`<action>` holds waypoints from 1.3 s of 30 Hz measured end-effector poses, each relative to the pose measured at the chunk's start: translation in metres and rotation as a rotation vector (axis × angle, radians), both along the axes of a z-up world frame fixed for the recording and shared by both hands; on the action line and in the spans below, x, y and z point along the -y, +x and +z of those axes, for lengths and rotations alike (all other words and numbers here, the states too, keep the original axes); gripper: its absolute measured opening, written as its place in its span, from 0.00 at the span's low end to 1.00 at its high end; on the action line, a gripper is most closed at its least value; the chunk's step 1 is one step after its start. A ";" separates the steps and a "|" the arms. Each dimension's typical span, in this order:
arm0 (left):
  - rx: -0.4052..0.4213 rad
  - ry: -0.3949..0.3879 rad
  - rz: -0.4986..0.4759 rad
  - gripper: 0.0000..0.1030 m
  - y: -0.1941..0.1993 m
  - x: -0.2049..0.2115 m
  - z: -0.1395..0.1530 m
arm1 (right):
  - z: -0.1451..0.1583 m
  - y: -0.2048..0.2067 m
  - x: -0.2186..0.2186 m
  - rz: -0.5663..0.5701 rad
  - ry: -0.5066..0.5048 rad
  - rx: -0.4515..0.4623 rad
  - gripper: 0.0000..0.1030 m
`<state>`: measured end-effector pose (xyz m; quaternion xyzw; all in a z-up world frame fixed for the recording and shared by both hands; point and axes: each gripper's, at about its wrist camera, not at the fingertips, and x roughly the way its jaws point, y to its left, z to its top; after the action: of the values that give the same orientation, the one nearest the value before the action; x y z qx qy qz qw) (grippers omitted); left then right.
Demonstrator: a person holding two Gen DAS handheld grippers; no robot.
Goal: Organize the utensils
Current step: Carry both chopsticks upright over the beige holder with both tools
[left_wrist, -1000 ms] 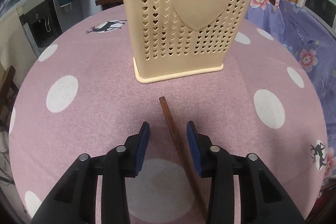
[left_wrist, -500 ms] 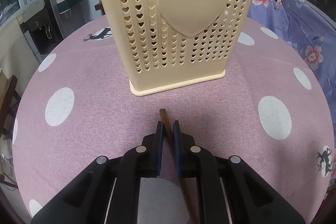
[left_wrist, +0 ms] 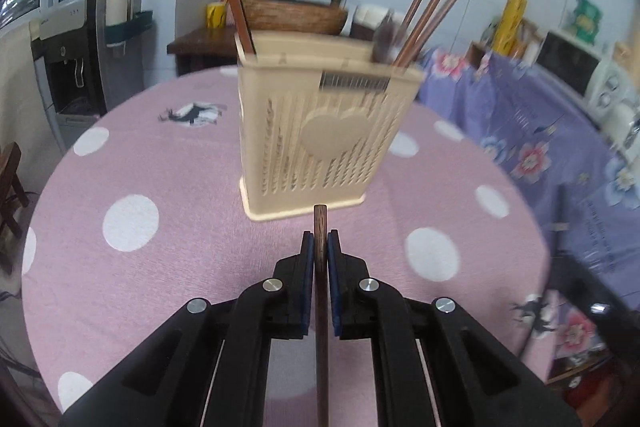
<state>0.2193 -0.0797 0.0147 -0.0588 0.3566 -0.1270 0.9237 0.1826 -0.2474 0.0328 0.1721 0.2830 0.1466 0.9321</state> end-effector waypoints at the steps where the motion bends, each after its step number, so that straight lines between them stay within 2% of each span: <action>1: 0.024 -0.019 -0.009 0.08 -0.008 -0.004 0.010 | 0.002 -0.001 0.001 0.004 0.004 0.005 0.08; 5: 0.128 -0.067 -0.027 0.08 -0.043 -0.024 0.047 | 0.008 -0.004 0.004 0.034 0.036 0.026 0.08; 9: 0.171 -0.090 -0.044 0.08 -0.060 -0.037 0.062 | 0.012 -0.006 0.001 0.065 0.050 0.035 0.08; 16: 0.186 -0.126 -0.039 0.08 -0.054 -0.050 0.070 | 0.026 -0.006 -0.006 0.073 0.023 0.069 0.08; 23: 0.245 -0.133 -0.041 0.08 -0.048 -0.052 0.093 | 0.057 0.005 -0.011 0.073 -0.027 0.135 0.08; 29: 0.306 -0.126 -0.054 0.08 -0.034 -0.047 0.132 | 0.098 0.035 -0.017 0.072 -0.060 0.170 0.08; 36: 0.417 -0.101 -0.031 0.08 -0.010 -0.045 0.207 | 0.184 0.074 -0.024 0.040 -0.087 0.277 0.08; 39: 0.463 -0.083 -0.009 0.08 0.001 -0.041 0.235 | 0.211 0.091 -0.030 0.009 -0.102 0.323 0.08</action>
<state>0.2199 -0.0387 0.2493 -0.0644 0.1300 -0.1558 0.9771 0.2741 -0.2178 0.2440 0.0972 0.1372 0.1619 0.9724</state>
